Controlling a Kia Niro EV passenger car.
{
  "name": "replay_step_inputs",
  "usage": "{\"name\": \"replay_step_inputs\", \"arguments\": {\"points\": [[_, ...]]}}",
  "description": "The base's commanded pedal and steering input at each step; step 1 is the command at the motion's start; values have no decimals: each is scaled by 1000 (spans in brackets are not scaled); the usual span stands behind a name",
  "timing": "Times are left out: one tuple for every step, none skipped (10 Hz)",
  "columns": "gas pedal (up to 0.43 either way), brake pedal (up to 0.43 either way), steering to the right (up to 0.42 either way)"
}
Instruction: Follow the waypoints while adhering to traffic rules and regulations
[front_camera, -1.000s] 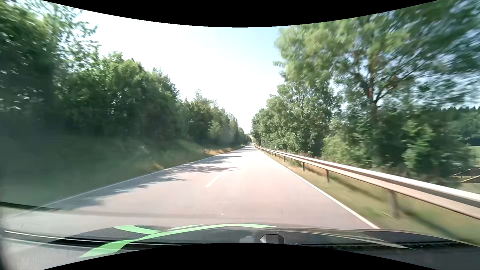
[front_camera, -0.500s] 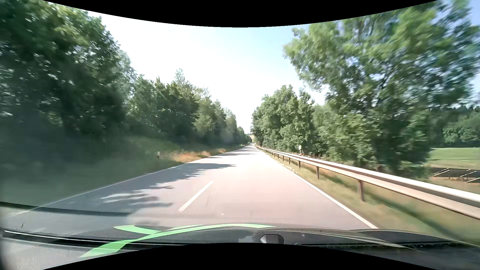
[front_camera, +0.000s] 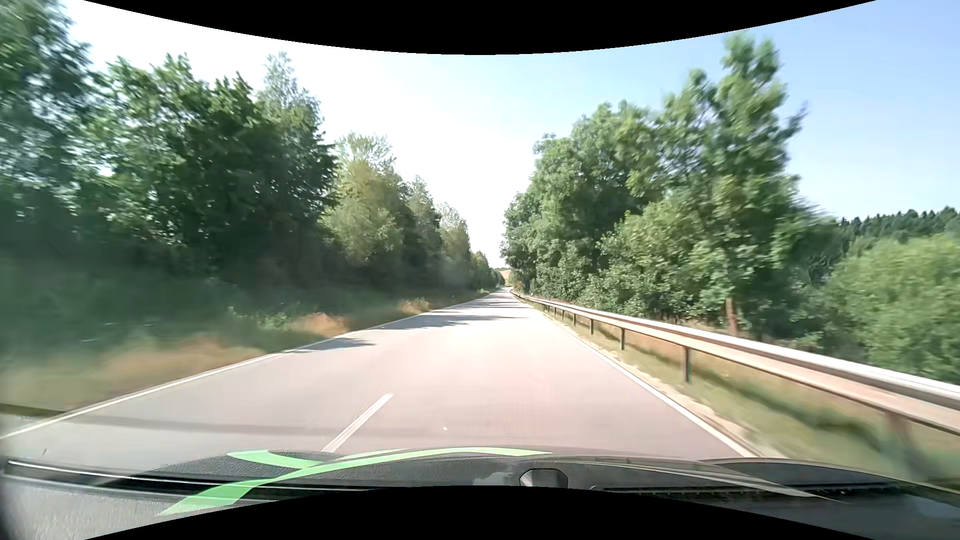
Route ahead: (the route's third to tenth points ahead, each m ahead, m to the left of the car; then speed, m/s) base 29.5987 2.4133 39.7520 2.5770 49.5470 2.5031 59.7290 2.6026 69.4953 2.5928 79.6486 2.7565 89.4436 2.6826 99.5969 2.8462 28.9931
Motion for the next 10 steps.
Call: {"name": "replay_step_inputs", "arguments": {"points": [[118,0,-4],[118,0,-3],[118,0,-3],[118,0,-3],[118,0,-3],[130,0,-3],[130,0,-3],[138,0,-2],[169,0,-2],[169,0,-2]]}}
